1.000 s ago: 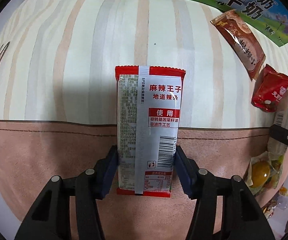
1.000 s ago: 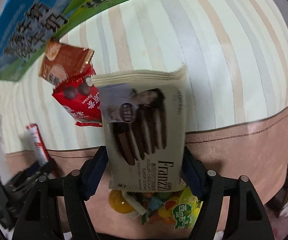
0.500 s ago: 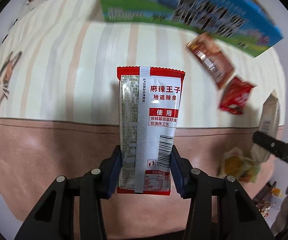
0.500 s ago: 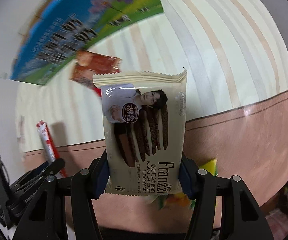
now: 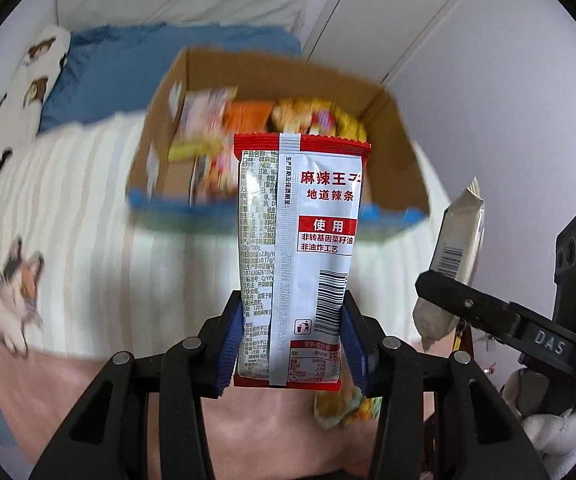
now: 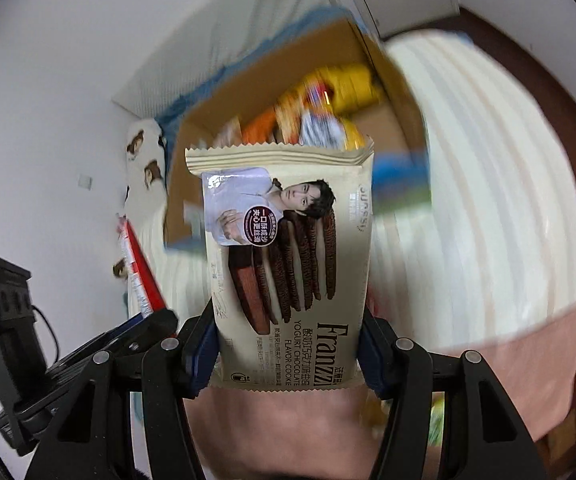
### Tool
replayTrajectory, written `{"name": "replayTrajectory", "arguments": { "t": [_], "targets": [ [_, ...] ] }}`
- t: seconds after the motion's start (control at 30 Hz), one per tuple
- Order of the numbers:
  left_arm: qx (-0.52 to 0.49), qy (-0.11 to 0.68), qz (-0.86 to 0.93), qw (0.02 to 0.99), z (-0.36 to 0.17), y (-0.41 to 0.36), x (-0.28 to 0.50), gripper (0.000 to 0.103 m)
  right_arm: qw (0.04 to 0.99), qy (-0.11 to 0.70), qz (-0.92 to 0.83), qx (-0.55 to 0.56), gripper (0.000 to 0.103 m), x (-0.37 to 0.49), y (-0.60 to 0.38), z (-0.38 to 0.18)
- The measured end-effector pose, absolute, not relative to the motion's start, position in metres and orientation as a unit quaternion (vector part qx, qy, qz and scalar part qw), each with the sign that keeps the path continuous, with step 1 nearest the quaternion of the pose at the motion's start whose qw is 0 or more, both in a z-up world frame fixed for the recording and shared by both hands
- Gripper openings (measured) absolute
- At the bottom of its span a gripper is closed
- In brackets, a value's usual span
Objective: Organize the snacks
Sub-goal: 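Carry both packs into the box and open both tools to release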
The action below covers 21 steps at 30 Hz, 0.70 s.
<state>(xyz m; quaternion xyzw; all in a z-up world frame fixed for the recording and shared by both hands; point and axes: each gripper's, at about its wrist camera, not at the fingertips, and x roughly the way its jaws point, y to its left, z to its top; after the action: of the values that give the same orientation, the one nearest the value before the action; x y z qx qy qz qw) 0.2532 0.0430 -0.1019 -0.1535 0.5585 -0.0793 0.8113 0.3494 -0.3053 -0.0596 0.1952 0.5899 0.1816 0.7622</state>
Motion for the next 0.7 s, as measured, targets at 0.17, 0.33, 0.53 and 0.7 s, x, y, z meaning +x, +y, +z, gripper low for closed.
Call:
{"name": "replayTrajectory", "arguments": {
  "t": [0.17,0.33,0.53,0.7],
  "targets": [
    [-0.13,0.551,-0.061,0.822,-0.084,0.048,0.31,0.043,0.78,0.584,0.155,0.163,0.061,0.411,-0.299,-0.038],
    [-0.105,0.58,-0.034,0.807,-0.095,0.063,0.366,0.043,0.773,0.609,0.116,0.132,0.061,0.463,-0.3,-0.054],
    [-0.051,0.629,0.018,0.776,-0.145,0.077,0.419,0.043,0.759,0.636,0.089,0.105,0.062,0.501,-0.284,-0.089],
    [-0.041,0.669,0.015,0.742,-0.183,0.079,0.438,0.045,0.742,0.659,0.073,0.101,0.063,0.515,-0.279,-0.119]
  ]
}}
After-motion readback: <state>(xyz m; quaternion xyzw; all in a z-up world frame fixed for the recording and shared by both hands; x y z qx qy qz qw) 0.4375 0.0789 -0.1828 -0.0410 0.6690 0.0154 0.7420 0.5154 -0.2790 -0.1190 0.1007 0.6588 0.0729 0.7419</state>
